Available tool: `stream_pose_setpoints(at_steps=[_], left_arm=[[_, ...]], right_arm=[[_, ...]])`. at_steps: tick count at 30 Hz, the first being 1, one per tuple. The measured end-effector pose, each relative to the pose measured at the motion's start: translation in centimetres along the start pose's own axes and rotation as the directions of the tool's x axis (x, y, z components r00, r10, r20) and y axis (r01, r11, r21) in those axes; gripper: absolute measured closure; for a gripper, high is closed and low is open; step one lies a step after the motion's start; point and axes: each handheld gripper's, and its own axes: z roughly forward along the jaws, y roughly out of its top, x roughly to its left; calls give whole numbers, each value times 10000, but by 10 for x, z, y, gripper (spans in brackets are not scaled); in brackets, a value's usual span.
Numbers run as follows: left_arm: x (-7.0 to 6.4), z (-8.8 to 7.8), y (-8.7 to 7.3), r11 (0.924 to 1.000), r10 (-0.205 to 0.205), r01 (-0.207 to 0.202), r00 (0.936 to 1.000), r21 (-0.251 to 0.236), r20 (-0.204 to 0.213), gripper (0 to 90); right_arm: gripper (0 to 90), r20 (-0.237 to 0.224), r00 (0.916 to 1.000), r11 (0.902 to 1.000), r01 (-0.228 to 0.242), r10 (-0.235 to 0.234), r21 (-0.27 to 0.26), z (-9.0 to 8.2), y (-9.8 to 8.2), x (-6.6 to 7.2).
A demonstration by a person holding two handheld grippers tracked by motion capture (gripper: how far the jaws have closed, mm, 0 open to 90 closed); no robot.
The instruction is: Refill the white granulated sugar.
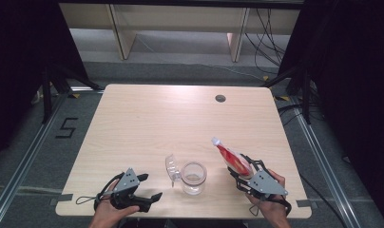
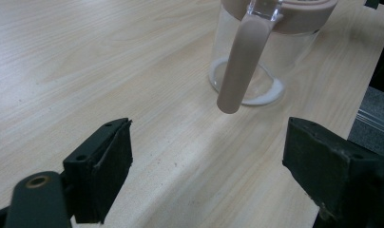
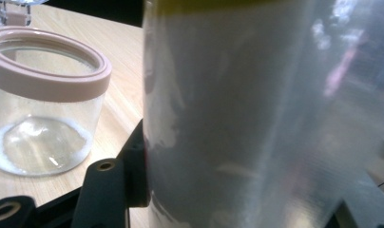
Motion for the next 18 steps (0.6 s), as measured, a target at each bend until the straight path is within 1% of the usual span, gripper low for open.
stream_pose_setpoints(at_steps=[1, 2, 3, 4, 5, 6, 8, 10, 11, 13, 14, 15, 16, 17, 18], left_arm=[[1, 0, 0, 9999, 103, -103, 9999, 52, -2, 165], [-1, 1, -1, 9997, -234, 234, 9997, -30, -17, 165], [-1, 1, -1, 9997, -241, 241, 9997, -41, -24, 165], [0, 1, 0, 10000, 5, -5, 10000, 56, -42, 165], [0, 1, 0, 10000, 5, -5, 10000, 56, -42, 165], [0, 1, 0, 10000, -23, 24, 10000, 77, -43, 165], [0, 2, -1, 9999, -87, 88, 10000, -63, 17, 165], [0, 2, -1, 9999, -86, 86, 10000, -70, 10, 165], [0, 2, -1, 9997, -241, 241, 9997, 2, -15, 165], [0, 2, -1, 9998, -203, 203, 9998, 63, -40, 165], [0, 2, -1, 9999, -167, 167, 9999, 42, -13, 165], [1, 1, -1, 9999, 23, -23, 10000, 110, -18, 165], [-1, 2, -1, 9997, -250, 250, 9997, 32, -69, 165], [-1, 3, -1, 9997, -220, 220, 9998, 45, -14, 165], [1, 3, -1, 9999, -43, 43, 10000, 98, 3, 165]], right_arm=[[434, -35, 9999, 9999, 138, -137, 103, -1, 1, 0], [434, -5, 9998, 9997, 180, -180, 173, -1, 1, 0], [434, 115, 9996, 9995, 266, -268, 183, -2, 2, 0], [434, 87, 9986, 9985, 523, -525, 185, -2, 3, -1], [434, 87, 9986, 9985, 523, -525, 185, -2, 3, -1], [434, 160, 9978, 9976, 646, -650, 242, -3, 4, 0], [435, 153, 9928, 9925, 1187, -1191, 280, -5, 6, 0], [435, 185, 9918, 9917, 1262, -1267, 236, -5, 6, 0], [435, 211, 9910, 9907, 1314, -1322, 337, -5, 7, 0], [435, 270, 9829, 9828, 1810, -1821, 379, -5, 7, -1], [435, 245, 9810, 9808, 1915, -1924, 358, -4, 7, -2], [435, 305, 9813, 9811, 1888, -1901, 421, -4, 7, -2], [435, 300, 9782, 9781, 2041, -2054, 406, -3, 8, -4], [435, 349, 9712, 9715, 2343, -2355, 359, -1, 9, -6], [436, 423, 9688, 9695, 2428, -2441, 334, 4, 9, -10]])
